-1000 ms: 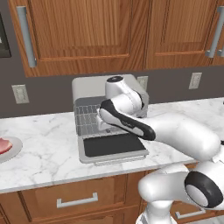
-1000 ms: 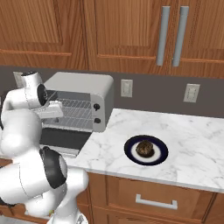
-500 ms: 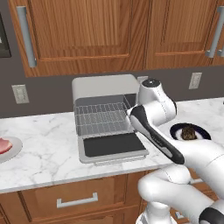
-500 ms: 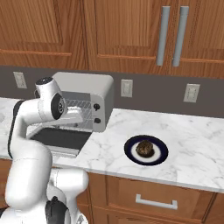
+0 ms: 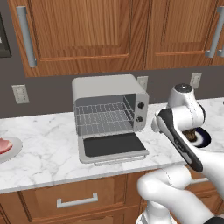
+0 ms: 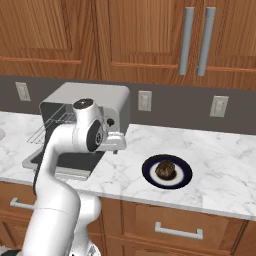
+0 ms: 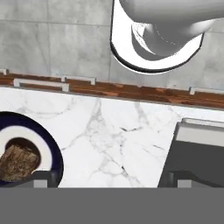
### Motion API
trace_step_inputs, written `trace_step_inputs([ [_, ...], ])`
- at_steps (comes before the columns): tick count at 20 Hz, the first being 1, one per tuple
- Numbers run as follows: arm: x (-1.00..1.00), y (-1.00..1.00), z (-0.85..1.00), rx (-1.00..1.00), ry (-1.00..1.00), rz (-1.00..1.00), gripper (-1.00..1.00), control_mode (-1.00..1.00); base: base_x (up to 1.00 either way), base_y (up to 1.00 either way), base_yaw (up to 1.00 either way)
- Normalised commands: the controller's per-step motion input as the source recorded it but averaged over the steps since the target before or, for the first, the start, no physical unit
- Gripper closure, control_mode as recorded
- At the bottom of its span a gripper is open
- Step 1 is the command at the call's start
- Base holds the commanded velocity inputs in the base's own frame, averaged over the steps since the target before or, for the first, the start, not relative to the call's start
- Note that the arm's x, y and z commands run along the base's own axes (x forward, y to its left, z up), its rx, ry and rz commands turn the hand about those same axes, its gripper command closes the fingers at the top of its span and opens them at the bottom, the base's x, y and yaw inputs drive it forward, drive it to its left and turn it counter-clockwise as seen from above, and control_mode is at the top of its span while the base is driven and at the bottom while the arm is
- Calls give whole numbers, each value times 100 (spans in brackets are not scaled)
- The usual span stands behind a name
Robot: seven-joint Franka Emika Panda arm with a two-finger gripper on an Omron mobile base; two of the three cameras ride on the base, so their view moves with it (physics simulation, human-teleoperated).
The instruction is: Open the toaster oven door. Place the bread on the top rack in the toaster oven and place the steak on the bottom rack.
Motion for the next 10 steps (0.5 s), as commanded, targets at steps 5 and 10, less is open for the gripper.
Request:
trace_step_inputs([
  [5, 0, -100, 0, 15, 0, 0, -100, -100, 0, 0, 0],
  [10, 0, -100, -1, 12, 8, -10, -100, -100, 0, 0, 0],
])
